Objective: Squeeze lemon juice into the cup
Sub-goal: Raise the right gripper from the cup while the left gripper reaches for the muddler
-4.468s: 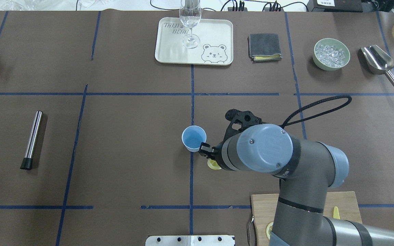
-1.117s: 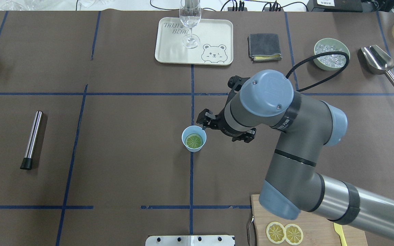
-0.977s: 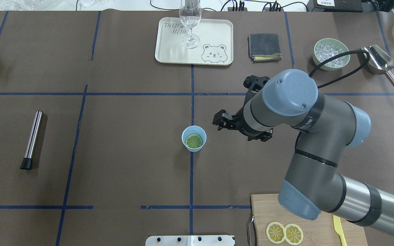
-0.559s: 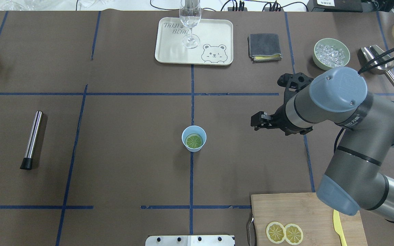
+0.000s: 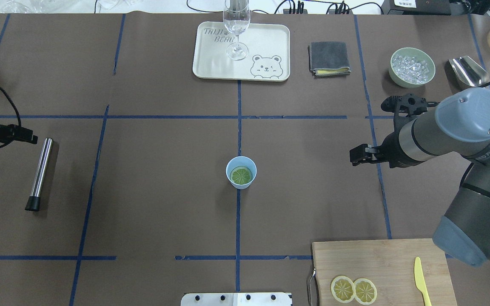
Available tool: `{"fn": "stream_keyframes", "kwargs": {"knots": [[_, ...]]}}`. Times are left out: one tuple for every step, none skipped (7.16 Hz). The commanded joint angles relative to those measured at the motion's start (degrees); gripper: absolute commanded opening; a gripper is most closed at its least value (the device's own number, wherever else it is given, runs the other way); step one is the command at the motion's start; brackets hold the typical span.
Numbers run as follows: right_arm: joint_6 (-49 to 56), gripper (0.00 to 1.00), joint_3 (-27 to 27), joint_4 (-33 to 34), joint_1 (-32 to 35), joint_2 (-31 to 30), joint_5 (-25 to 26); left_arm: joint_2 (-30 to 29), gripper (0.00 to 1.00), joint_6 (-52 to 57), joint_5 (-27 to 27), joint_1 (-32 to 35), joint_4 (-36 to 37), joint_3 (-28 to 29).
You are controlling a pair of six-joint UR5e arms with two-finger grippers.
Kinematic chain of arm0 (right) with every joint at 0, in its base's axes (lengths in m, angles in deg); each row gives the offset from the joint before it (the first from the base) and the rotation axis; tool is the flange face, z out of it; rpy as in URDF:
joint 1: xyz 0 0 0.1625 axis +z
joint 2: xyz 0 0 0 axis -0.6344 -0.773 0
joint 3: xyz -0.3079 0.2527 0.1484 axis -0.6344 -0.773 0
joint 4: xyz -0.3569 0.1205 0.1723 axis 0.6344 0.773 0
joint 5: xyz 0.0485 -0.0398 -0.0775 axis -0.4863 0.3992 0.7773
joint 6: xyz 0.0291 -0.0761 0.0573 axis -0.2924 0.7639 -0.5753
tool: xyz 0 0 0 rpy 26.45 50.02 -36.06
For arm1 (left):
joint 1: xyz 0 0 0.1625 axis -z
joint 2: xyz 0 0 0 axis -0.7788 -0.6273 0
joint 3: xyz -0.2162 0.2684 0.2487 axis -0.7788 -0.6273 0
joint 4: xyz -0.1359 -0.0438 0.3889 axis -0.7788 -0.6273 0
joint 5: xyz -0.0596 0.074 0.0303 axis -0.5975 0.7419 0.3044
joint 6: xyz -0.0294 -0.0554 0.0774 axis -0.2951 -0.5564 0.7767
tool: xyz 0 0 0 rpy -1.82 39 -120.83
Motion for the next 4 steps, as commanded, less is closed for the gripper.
{"fn": "stream_keyframes", "kwargs": {"knots": [[0.09,1.00,-0.33,-2.00,0.01,-0.99,-0.26,-3.50,0.85,0.29,0.89,-4.74,5.56,1.98],[0.09,1.00,-0.86,-2.09,-0.07,-0.72,-0.17,-2.90,0.82,0.64,2.20,-5.20,5.66,1.89],[-0.08,1.00,-0.86,-2.09,-0.08,-0.46,-0.26,-2.81,0.77,0.56,2.82,-5.55,5.84,1.72],[-0.08,1.00,-0.86,-2.09,-0.08,-0.46,-0.52,-2.37,0.66,0.64,2.92,-5.73,6.36,1.20]]}}
